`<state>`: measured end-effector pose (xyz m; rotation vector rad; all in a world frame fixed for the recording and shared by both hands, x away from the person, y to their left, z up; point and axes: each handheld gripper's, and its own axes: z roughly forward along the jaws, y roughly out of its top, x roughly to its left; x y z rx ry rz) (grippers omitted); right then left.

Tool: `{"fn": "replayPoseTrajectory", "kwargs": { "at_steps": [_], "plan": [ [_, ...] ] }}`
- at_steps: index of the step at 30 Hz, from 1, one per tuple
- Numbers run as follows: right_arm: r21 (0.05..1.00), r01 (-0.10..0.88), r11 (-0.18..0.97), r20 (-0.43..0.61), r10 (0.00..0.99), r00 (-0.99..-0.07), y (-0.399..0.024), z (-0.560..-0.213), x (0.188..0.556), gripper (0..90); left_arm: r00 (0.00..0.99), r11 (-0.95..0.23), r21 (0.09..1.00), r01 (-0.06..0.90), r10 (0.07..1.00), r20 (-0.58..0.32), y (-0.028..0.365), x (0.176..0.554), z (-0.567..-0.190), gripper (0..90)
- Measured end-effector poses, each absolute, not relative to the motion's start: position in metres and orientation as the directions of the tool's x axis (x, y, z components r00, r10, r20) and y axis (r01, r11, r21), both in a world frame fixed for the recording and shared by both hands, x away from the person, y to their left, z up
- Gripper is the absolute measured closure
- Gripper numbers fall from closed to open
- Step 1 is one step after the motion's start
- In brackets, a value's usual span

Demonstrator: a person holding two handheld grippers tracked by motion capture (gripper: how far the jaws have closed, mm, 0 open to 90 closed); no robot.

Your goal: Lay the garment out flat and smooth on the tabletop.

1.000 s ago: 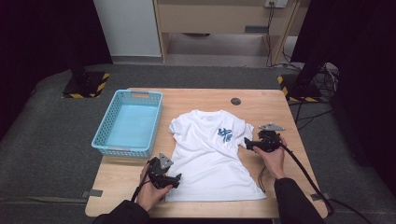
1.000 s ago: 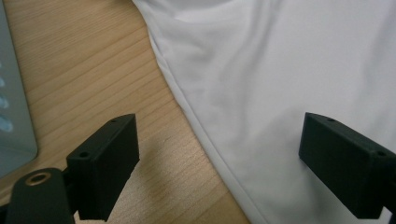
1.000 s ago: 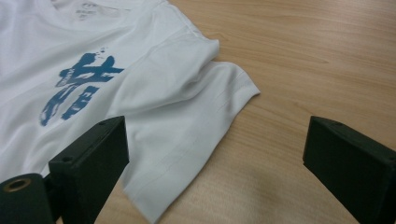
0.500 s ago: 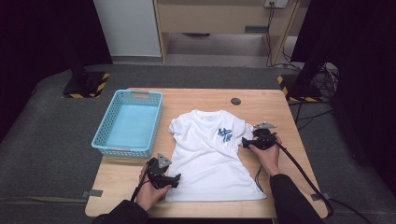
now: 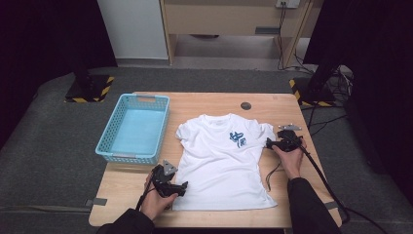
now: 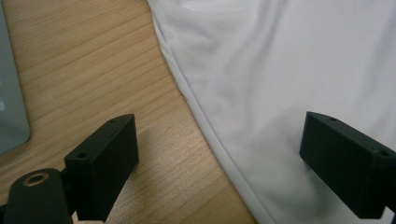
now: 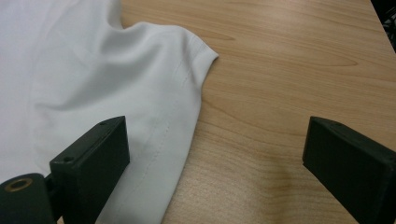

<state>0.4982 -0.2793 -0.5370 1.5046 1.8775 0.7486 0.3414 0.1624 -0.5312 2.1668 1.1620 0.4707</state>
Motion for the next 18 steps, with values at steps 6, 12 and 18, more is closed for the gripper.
{"fn": "replayPoseTrajectory", "kwargs": {
  "at_steps": [6,12,18],
  "plan": [
    [0.768,0.613,0.185,-0.036,0.968,-0.247,-0.269,-0.527,0.483,7.2,0.547,-0.414,0.673,0.613,0.837,0.017,0.163,0.341,-0.531,10.8],
    [0.749,0.619,0.236,-0.047,0.951,-0.307,-0.257,-0.532,0.471,6.9,0.547,-0.416,0.673,0.611,0.837,0.020,0.162,0.341,-0.531,10.8],
    [0.741,0.626,0.243,-0.061,0.953,-0.297,-0.258,-0.539,0.478,5.9,0.549,-0.416,0.674,0.611,0.836,0.019,0.162,0.341,-0.531,10.8]
  ]
}}
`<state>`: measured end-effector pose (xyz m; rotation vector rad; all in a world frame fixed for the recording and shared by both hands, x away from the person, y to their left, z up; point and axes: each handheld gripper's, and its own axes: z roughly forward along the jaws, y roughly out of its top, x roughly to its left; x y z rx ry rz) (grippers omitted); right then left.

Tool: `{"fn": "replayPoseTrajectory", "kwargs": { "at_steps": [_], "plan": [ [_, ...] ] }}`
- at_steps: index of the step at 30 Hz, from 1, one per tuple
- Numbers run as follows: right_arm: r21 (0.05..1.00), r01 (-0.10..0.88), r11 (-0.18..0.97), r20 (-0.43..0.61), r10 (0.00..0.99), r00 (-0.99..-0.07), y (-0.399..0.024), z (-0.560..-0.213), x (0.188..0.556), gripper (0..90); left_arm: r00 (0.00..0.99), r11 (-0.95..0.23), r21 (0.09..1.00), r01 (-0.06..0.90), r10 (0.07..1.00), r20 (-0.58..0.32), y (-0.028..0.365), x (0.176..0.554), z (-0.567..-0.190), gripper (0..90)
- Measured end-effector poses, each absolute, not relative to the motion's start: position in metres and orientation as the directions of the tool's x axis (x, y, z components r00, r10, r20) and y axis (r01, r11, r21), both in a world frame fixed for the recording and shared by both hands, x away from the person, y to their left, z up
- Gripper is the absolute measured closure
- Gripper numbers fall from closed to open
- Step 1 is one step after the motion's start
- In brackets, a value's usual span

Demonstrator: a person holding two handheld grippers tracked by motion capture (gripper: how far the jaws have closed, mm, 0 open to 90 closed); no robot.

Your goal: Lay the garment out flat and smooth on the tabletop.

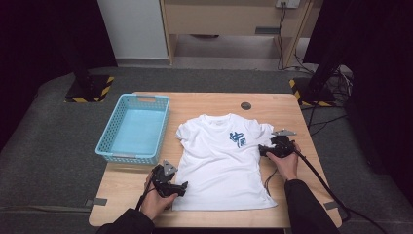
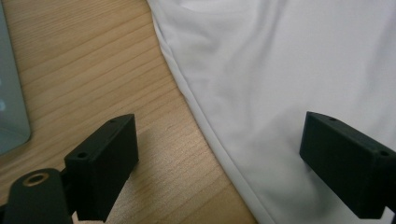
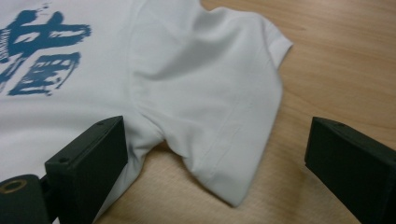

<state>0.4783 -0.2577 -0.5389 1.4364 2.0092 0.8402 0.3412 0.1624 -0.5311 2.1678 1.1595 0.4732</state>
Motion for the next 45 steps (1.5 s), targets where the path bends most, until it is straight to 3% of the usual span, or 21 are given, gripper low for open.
{"fn": "replayPoseTrajectory", "kwargs": {
  "at_steps": [8,14,20,33,39,45],
  "plan": [
    [0.749,0.631,0.201,-0.066,0.971,-0.231,-0.266,-0.540,0.497,5.5,0.552,-0.420,0.673,0.609,0.834,0.021,0.162,0.341,-0.531,10.8],
    [0.751,0.630,0.197,-0.019,0.961,-0.277,-0.265,-0.524,0.483,5.7,0.554,-0.422,0.671,0.609,0.833,0.021,0.163,0.341,-0.531,10.8],
    [0.717,0.643,0.268,-0.036,0.936,-0.350,-0.258,-0.523,0.457,5.3,0.555,-0.428,0.668,0.609,0.831,0.027,0.162,0.341,-0.530,10.8],
    [0.703,0.622,0.344,-0.114,0.919,-0.379,-0.229,-0.533,0.464,4.5,0.516,-0.428,0.642,0.636,0.855,0.059,0.177,0.342,-0.526,10.8],
    [0.696,0.636,0.332,-0.072,0.914,-0.398,-0.221,-0.529,0.461,4.4,0.517,-0.434,0.642,0.633,0.853,0.067,0.176,0.341,-0.526,10.9],
    [0.724,0.618,0.307,-0.030,0.909,-0.416,-0.238,-0.511,0.441,4.5,0.535,-0.440,0.650,0.620,0.843,0.060,0.174,0.341,-0.525,12.1]
  ]
}}
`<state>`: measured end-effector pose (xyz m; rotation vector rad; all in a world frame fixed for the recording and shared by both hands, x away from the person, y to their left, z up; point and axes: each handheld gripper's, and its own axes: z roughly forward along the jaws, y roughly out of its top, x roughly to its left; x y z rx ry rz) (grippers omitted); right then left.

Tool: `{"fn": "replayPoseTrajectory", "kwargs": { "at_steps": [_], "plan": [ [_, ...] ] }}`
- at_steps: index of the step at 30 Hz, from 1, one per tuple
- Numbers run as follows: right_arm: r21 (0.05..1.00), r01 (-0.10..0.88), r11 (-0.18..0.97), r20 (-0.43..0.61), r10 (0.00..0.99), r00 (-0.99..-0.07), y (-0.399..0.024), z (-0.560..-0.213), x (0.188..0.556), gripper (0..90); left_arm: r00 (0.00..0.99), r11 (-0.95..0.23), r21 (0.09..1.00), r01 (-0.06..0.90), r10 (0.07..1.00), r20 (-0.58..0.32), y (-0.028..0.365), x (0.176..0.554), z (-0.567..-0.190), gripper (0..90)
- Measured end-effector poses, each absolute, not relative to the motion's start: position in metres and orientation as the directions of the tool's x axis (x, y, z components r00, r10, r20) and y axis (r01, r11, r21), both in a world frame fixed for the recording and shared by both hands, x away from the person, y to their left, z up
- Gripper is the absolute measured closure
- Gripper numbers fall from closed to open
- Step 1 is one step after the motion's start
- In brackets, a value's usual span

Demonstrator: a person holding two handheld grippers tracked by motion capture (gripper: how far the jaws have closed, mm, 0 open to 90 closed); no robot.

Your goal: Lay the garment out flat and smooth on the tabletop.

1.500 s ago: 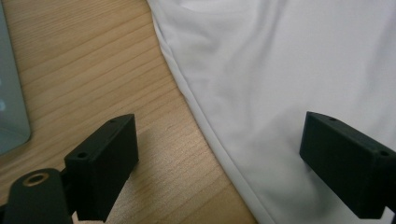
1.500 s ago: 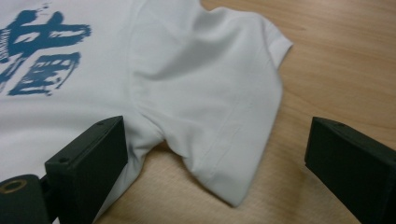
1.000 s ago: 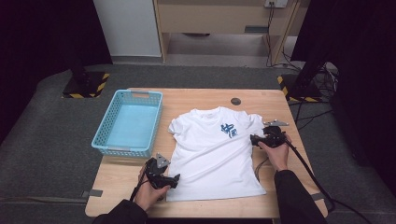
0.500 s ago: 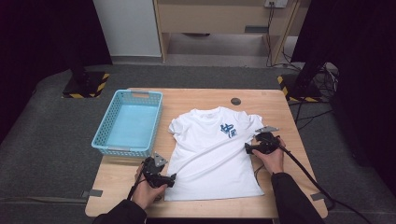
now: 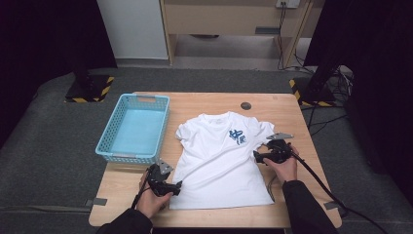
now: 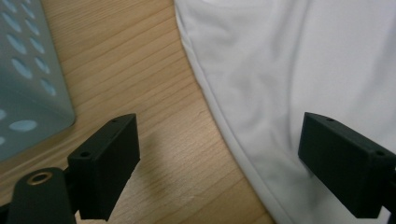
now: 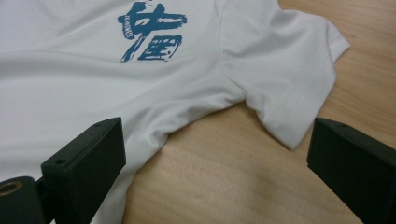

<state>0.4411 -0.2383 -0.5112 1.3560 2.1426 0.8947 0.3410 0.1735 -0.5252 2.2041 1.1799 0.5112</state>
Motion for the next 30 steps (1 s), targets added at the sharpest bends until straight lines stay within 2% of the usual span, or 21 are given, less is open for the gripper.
{"fn": "replayPoseTrajectory", "kwargs": {
  "at_steps": [9,12,22,25,30],
  "plan": [
    [0.661,0.642,0.387,-0.027,0.868,-0.495,-0.233,-0.524,0.402,4.8,0.531,-0.440,0.645,0.625,0.845,0.061,0.172,0.342,-0.526,11.2],
    [0.635,0.648,0.419,-0.070,0.867,-0.493,-0.231,-0.528,0.397,4.5,0.527,-0.431,0.647,0.628,0.848,0.054,0.173,0.342,-0.527,11.1],
    [0.624,0.661,0.417,-0.052,0.866,-0.497,-0.257,-0.528,0.373,3.7,0.537,-0.429,0.645,0.632,0.843,0.034,0.169,0.337,-0.527,10.8],
    [0.654,0.644,0.397,-0.028,0.864,-0.503,-0.260,-0.521,0.367,4.1,0.548,-0.430,0.665,0.610,0.836,0.037,0.166,0.337,-0.524,11.2],
    [0.663,0.624,0.414,-0.006,0.836,-0.548,-0.256,-0.517,0.351,4.1,0.539,-0.426,0.658,0.621,0.841,0.036,0.166,0.340,-0.526,11.2]
  ]
}}
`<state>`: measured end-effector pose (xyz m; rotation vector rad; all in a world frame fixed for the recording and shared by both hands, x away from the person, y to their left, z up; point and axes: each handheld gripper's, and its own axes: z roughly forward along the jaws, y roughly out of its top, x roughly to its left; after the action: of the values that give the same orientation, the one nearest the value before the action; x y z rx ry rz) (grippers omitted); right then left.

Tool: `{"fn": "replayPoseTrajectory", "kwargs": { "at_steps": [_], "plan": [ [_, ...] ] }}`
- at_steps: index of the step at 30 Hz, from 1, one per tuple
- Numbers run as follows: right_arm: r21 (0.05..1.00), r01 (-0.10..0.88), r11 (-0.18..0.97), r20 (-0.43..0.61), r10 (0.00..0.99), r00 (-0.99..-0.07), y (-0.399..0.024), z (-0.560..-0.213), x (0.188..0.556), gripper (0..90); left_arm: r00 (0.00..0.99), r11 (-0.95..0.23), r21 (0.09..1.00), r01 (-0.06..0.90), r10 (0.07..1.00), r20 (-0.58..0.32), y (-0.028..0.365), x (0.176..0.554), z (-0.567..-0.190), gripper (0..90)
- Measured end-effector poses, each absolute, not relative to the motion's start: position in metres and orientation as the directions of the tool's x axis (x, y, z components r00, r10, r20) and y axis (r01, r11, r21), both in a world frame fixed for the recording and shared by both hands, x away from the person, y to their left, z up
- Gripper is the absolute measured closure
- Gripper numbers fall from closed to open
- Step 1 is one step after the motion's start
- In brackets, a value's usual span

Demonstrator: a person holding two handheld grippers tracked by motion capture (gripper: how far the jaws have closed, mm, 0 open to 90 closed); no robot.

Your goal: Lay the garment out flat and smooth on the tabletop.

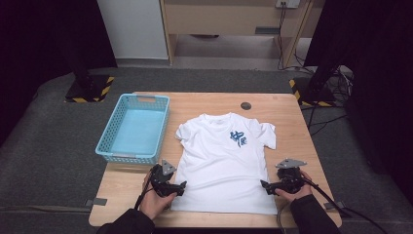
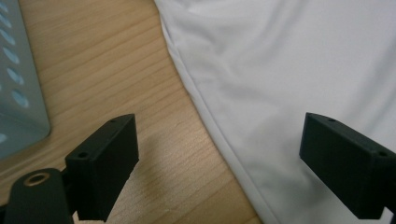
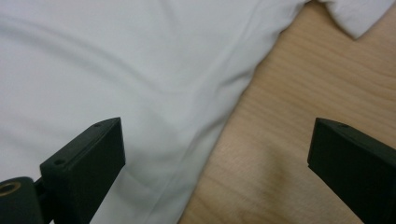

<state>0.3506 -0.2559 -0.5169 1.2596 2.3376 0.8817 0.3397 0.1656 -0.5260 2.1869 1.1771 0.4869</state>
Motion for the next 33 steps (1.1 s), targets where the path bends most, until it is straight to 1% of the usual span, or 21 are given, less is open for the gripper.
{"fn": "replayPoseTrajectory", "kwargs": {
  "at_steps": [4,7,11,14,25,30,33],
  "plan": [
    [0.639,0.612,0.466,-0.017,0.804,-0.595,-0.247,-0.519,0.344,4.0,0.531,-0.424,0.648,0.633,0.847,0.036,0.166,0.339,-0.528,11.1],
    [0.639,0.582,0.502,-0.012,0.764,-0.645,-0.239,-0.520,0.343,4.4,0.530,-0.423,0.650,0.631,0.847,0.037,0.166,0.338,-0.528,11.0],
    [0.660,0.556,0.505,0.003,0.739,-0.674,-0.229,-0.519,0.341,4.6,0.522,-0.413,0.651,0.637,0.853,0.030,0.166,0.337,-0.528,10.8],
    [0.654,0.554,0.515,0.019,0.721,-0.692,-0.222,-0.522,0.340,4.6,0.514,-0.399,0.652,0.645,0.858,0.017,0.166,0.336,-0.529,10.1],
    [0.590,0.559,0.583,-0.009,0.697,-0.717,-0.222,-0.528,0.338,3.1,0.506,-0.387,0.655,0.649,0.862,0.009,0.162,0.329,-0.530,8.3],
    [0.577,0.560,0.594,-0.010,0.691,-0.723,-0.233,-0.528,0.339,2.5,0.528,-0.407,0.646,0.646,0.849,0.006,0.158,0.324,-0.530,8.0],
    [0.570,0.566,0.596,-0.009,0.693,-0.721,-0.239,-0.527,0.338,2.5,0.544,-0.418,0.648,0.637,0.839,0.006,0.157,0.326,-0.528,9.8]
  ]
}}
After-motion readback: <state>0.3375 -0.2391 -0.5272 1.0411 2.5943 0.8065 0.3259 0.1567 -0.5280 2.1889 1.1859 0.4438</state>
